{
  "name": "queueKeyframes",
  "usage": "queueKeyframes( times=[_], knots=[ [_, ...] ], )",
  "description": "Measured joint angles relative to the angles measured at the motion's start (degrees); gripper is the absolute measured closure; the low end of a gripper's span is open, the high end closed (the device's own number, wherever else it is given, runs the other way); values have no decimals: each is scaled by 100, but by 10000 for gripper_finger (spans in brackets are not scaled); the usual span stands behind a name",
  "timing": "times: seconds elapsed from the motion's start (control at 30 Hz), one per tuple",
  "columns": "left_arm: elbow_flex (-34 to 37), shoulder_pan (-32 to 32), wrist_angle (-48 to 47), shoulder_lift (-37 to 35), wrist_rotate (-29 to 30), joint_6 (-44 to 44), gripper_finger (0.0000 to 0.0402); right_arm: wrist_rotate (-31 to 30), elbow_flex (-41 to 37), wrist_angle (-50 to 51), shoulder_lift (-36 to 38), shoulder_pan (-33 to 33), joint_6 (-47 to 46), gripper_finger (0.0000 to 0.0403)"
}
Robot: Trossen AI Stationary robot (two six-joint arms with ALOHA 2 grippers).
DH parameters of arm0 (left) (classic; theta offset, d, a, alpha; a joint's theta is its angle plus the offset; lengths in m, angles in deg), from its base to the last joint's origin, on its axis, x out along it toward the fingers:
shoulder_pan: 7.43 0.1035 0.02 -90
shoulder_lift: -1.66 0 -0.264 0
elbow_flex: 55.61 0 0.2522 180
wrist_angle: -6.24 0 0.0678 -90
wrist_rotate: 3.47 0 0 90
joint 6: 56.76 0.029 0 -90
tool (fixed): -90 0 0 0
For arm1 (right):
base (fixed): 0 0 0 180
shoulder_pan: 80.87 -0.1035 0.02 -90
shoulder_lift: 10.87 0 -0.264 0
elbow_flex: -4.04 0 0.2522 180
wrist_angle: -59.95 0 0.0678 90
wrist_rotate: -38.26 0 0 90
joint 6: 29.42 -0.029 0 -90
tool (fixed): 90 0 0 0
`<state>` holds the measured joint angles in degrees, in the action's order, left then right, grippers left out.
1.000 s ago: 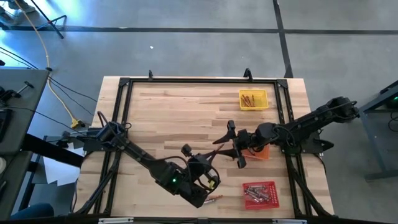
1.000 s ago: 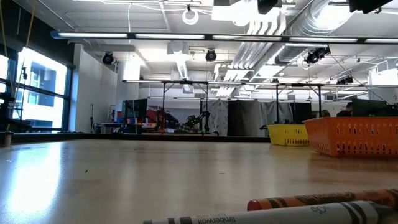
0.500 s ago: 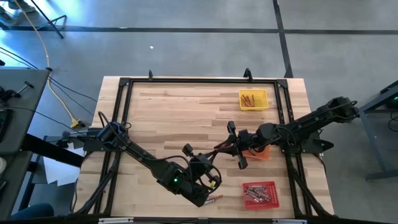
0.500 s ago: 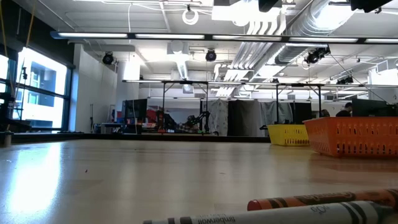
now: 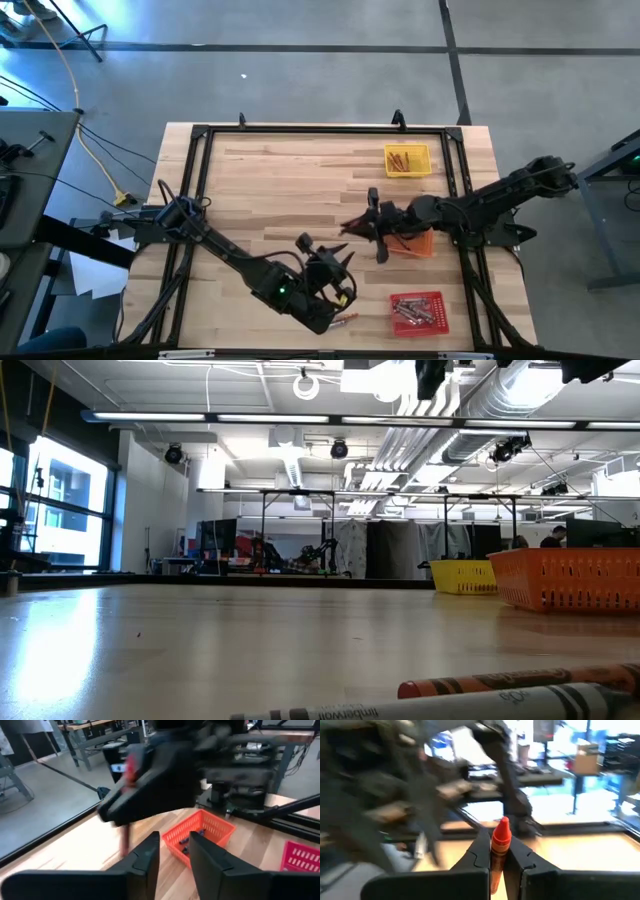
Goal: Sort crayons
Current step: Put the orange crayon into the yellow bin
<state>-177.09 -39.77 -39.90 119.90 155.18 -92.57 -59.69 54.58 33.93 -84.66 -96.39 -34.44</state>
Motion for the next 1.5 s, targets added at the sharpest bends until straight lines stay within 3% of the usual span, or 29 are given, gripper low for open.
queueKeyframes(
  times=[0.17, 0.37, 0.53, 0.7, 0.9, 1.23, 1.5],
  knots=[
    [0, -60, -22, 0, 12, 8, 285, -472, 235, 1333, 34, 398, -1, 400],
    [-2, -155, -66, 0, -348, -58, 279, -1084, 1388, 5063, 45, 1122, 53, 400],
    [-2, -282, -83, 0, -384, -143, 281, -1094, 2424, 7908, 45, 1827, 236, 400],
    [-2, -405, -173, 0, -363, -146, 282, -632, 2989, 9460, 47, 2725, 249, 400],
    [-2, -493, -355, 0, -289, -220, 282, -505, 2829, 9627, 47, 3575, 663, 400],
    [-4, -489, -603, 0, -186, -309, 282, -119, 1929, 8601, -9, 4969, 1149, 400],
    [-4, -480, -688, 0, -157, -311, 282, 7, 1206, 7689, -171, 5499, 1304, 399]
  ],
)
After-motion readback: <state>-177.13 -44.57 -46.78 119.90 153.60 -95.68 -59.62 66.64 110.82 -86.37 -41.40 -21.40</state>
